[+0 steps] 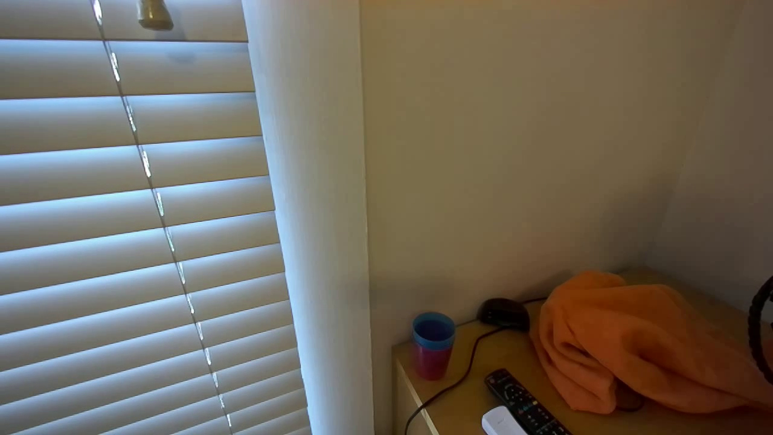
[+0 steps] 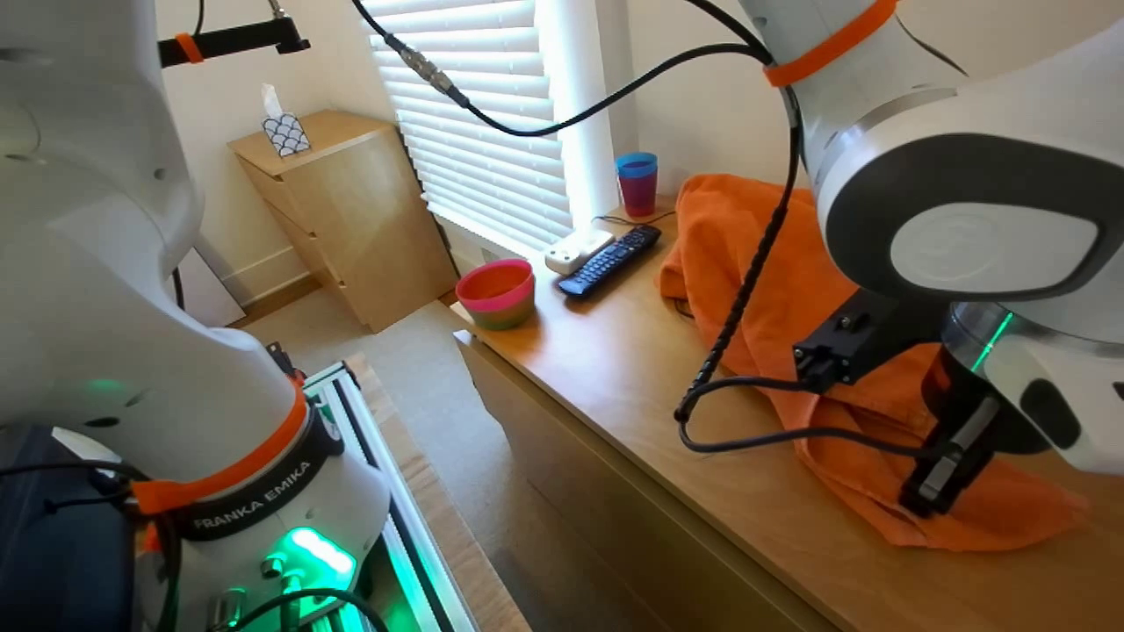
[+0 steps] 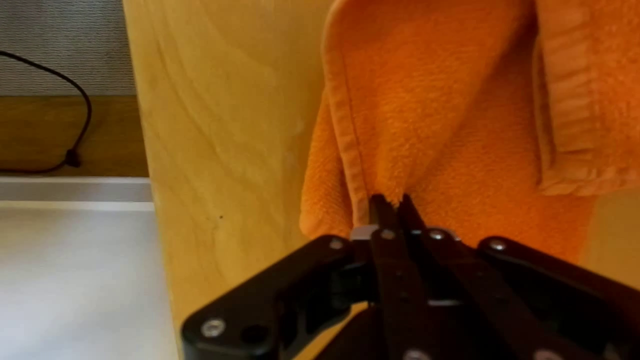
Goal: Spread the towel evenly on the cabinet top
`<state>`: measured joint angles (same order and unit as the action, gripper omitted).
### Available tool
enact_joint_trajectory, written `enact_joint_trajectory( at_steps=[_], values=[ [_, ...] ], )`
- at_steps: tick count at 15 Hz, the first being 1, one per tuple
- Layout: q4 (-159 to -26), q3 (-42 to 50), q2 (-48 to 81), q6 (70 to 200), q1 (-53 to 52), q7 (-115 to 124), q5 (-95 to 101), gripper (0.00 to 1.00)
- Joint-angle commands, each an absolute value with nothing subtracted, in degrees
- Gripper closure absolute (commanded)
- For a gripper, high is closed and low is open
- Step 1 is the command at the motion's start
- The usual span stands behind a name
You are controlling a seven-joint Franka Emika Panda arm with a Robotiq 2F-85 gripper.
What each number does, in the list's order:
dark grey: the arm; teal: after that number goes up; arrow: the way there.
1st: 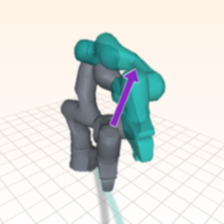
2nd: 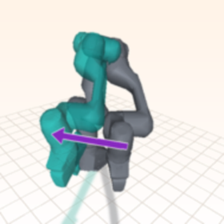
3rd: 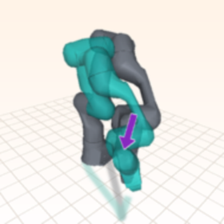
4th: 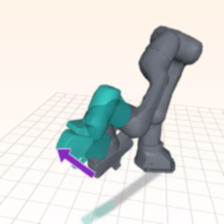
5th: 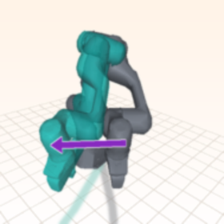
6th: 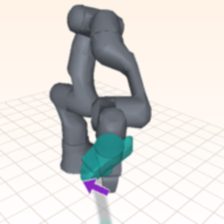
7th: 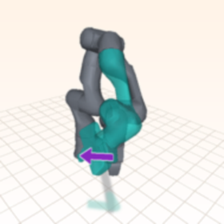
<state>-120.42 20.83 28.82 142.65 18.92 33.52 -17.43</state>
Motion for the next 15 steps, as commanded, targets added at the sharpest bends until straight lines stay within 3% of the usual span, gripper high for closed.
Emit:
enact_joint_trajectory(
  at_steps=[1, 8, 13, 15],
  values=[
    [-121.61, 21.34, 26.29, 143.54, 18.39, 33.15, -17.17, 0.99],
    [-120.73, 20.49, 12.35, 149.62, 18.72, 27.77, -19.07, 0.99],
    [-120.34, 18.89, 6.09, 142.89, 18.52, 24.95, -21.04, 0.99],
    [-121.91, 18.72, 2.1, 145.73, 18.2, 24.0, -20.59, 0.99]
  ],
)
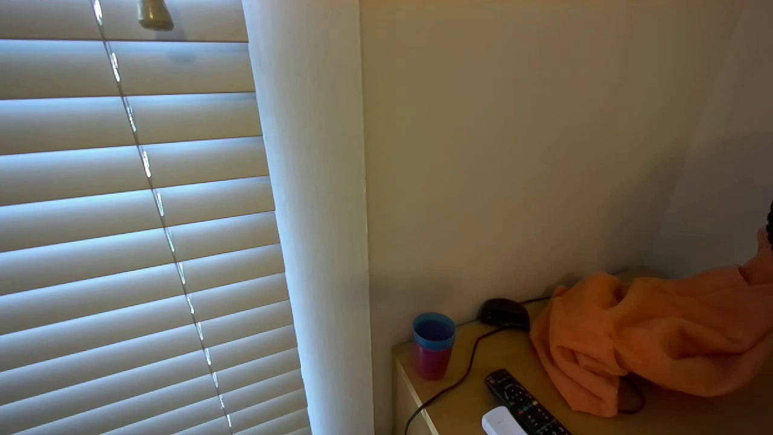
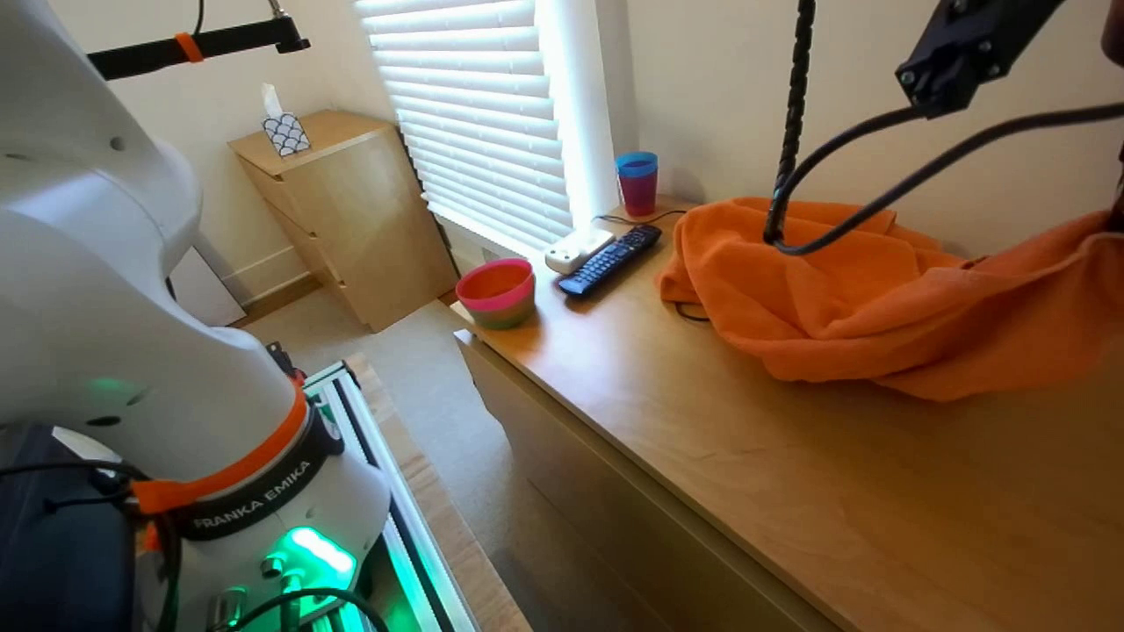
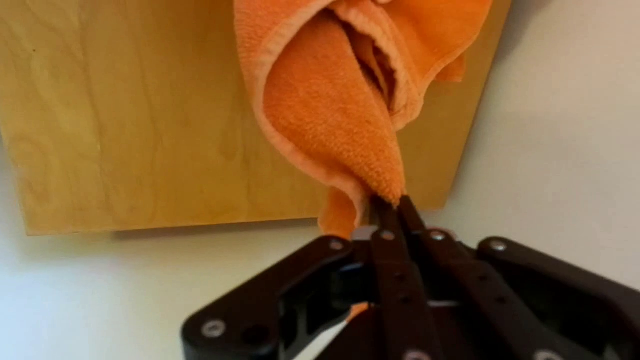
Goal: Spread the towel evenly on the cabinet top
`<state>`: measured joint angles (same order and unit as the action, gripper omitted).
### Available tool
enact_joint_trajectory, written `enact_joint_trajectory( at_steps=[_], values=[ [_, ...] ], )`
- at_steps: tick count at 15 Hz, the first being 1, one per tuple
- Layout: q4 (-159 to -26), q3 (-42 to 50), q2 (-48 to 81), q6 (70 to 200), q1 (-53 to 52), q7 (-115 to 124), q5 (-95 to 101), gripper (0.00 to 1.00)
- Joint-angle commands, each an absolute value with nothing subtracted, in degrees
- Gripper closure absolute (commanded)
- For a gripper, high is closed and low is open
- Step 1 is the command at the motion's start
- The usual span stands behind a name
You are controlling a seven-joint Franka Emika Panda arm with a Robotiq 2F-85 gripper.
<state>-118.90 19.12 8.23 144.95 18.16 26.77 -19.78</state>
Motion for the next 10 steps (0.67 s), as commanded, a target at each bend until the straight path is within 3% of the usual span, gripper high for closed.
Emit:
enact_joint_trajectory(
  at_steps=[1, 10],
  values=[
    [-122.3, 19.0, 0.0, 147.81, 18.0, 24.24, -19.05, 0.99],
    [-120.32, 16.29, -14.83, 155.16, 22.76, 30.81, -4.14, 0.99]
  ],
)
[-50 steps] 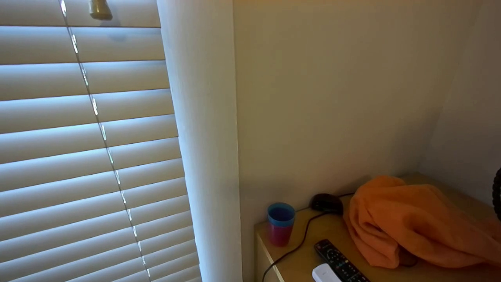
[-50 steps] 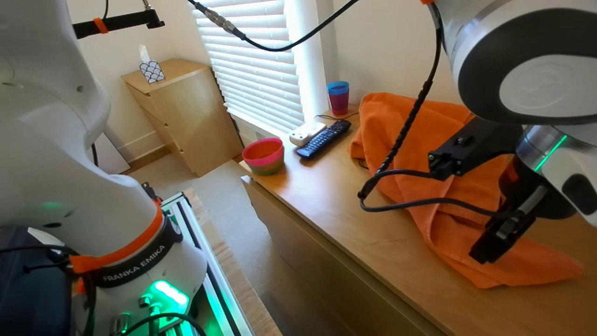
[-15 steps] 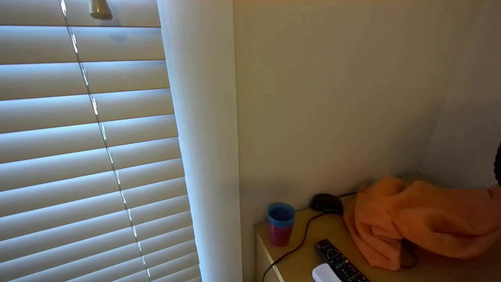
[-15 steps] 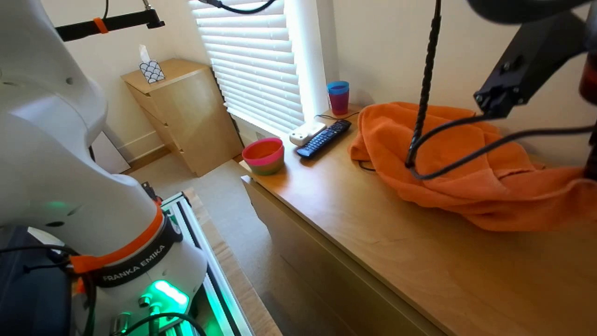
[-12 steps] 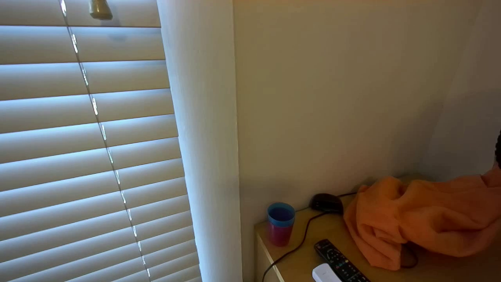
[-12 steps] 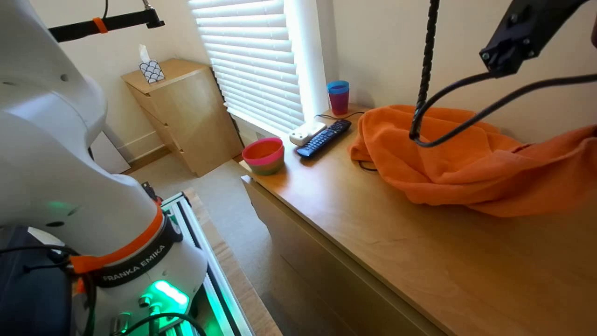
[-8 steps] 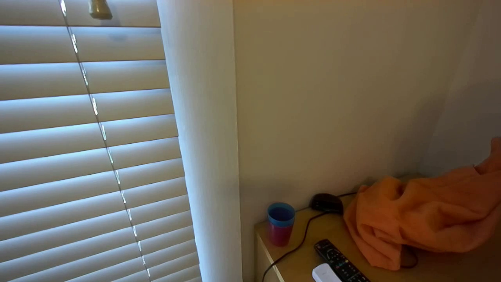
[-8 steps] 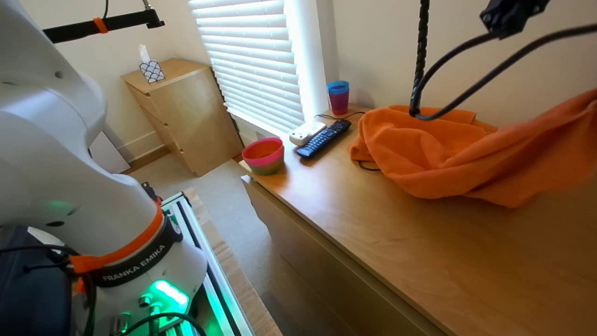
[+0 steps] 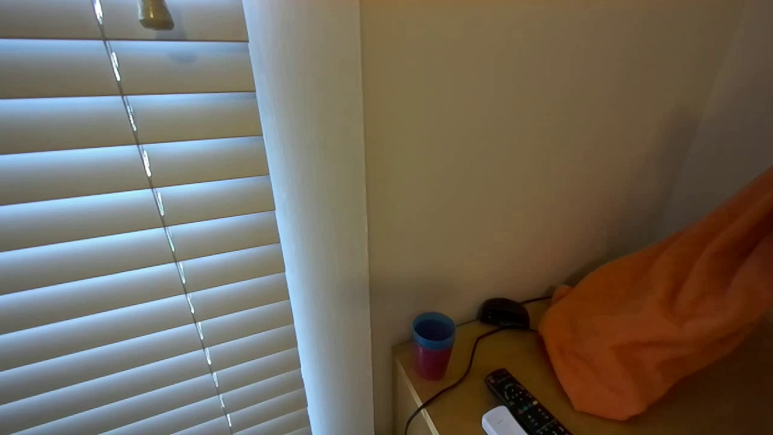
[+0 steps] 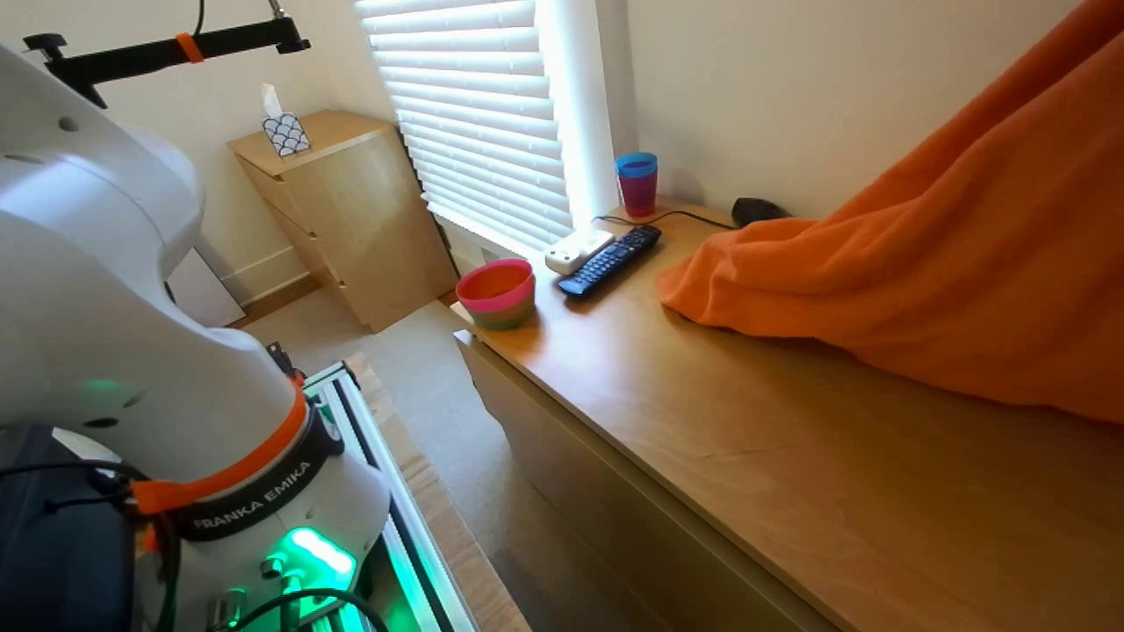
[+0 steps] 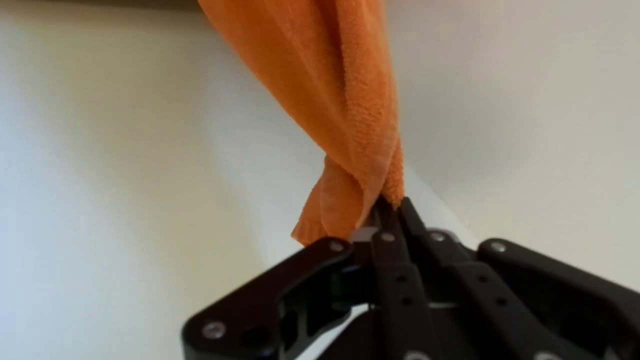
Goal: Spread the towel evenly on the cabinet top
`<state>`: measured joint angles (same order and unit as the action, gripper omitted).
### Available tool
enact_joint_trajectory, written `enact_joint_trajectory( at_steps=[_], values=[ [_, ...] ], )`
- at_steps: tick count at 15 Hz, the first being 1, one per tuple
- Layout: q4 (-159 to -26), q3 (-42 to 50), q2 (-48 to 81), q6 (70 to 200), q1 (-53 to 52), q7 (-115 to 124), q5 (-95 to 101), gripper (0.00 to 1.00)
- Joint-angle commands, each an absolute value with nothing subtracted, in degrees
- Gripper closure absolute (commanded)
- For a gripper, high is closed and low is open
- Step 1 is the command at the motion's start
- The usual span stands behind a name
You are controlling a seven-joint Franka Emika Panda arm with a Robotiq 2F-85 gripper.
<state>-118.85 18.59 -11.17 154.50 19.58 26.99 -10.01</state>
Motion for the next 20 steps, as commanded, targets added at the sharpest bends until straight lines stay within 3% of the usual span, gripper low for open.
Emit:
enact_joint_trajectory(
  at_steps=[1, 10, 11, 12, 17, 20],
  values=[
    [-120.48, 16.07, -15.97, 154.58, 23.27, 30.83, -3.51, 0.99],
    [-123.05, 11.29, -12.64, 145.5, 31.45, 46.46, 20.49, 0.99],
    [-122.79, 11.18, -12.2, 143.93, 31.68, 49.56, 23.4, 0.71],
    [-122.83, 11.44, -12.22, 142.1, 31.2, 50.97, 24.97, 0.7],
    [-123.85, 11.57, -16.09, 135.03, 27.12, 50.03, 23.93, 0.34],
    [-125.63, 13.45, -17.47, 138.02, 21.96, 38.71, 12.7, 0.12]
  ],
)
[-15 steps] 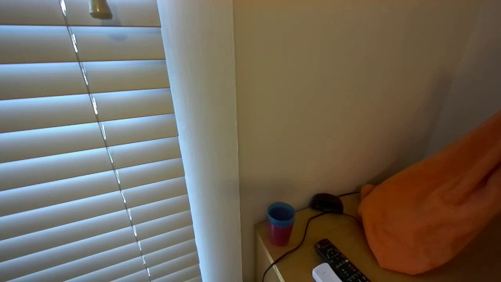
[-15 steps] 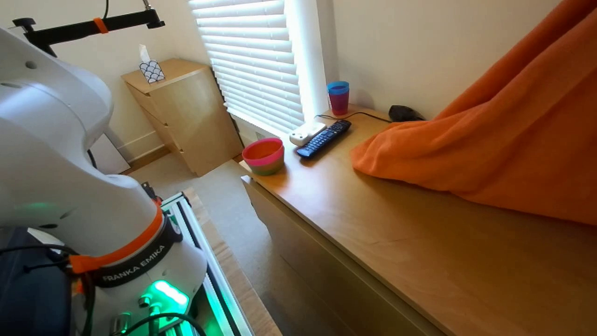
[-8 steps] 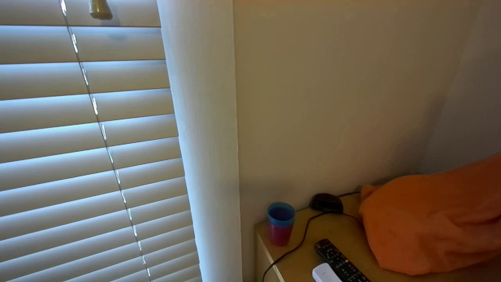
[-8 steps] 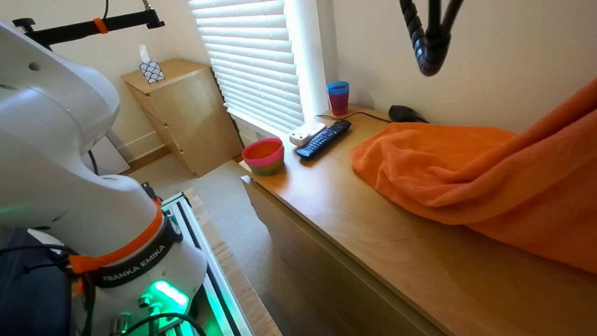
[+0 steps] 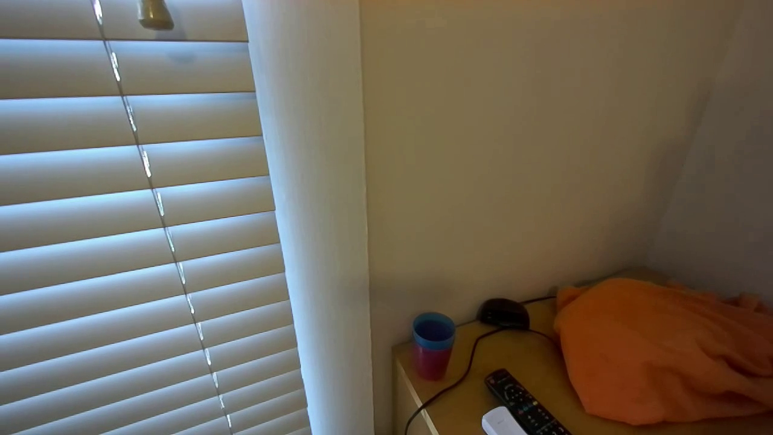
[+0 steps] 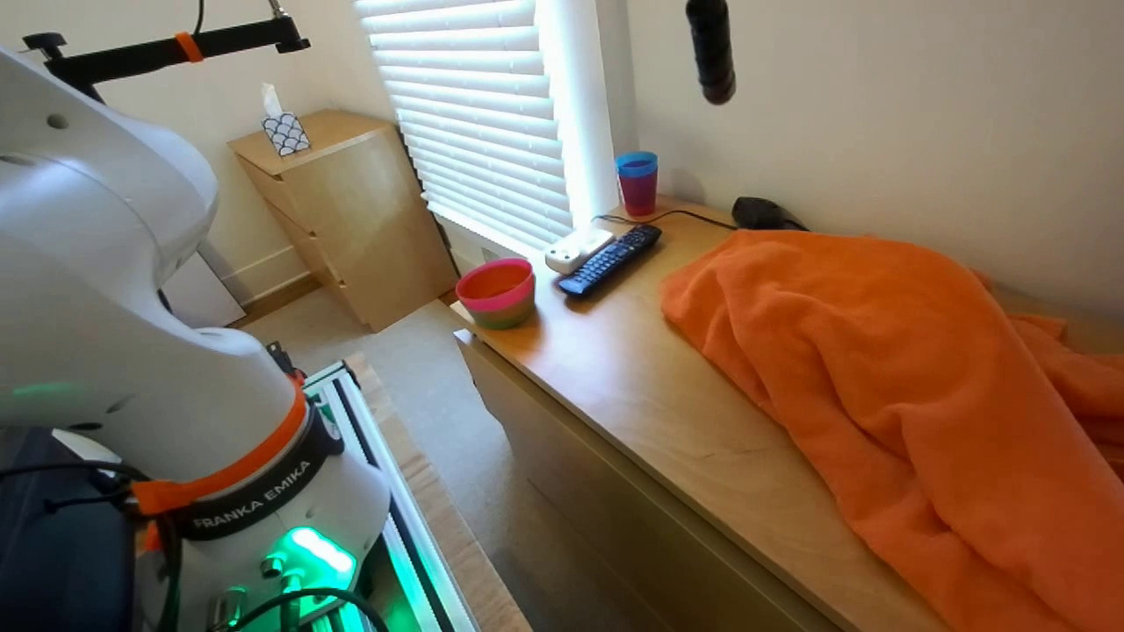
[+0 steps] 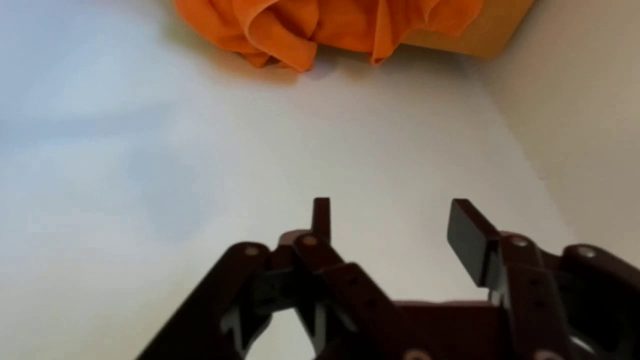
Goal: Spread the towel evenly on the cabinet top
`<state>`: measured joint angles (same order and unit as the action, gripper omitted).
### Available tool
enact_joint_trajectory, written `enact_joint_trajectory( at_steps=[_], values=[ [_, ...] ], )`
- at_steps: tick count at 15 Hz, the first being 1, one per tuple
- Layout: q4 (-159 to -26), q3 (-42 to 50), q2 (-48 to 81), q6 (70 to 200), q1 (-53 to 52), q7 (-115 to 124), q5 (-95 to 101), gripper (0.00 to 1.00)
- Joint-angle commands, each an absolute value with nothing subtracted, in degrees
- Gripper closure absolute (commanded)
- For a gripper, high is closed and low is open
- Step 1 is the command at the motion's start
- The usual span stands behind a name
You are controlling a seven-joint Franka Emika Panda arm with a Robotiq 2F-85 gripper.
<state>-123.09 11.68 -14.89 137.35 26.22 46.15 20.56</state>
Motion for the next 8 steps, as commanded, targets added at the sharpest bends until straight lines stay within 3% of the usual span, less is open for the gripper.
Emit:
enact_joint_trajectory(
  at_steps=[1, 8],
  values=[
    [-125.94, 13.62, -17.25, 138.26, 20.68, 35.81, 9.18, 0.04],
    [-119.86, 22.44, -4.75, 133.41, 11.2, 6.88, -16.96, 0.0]
  ],
)
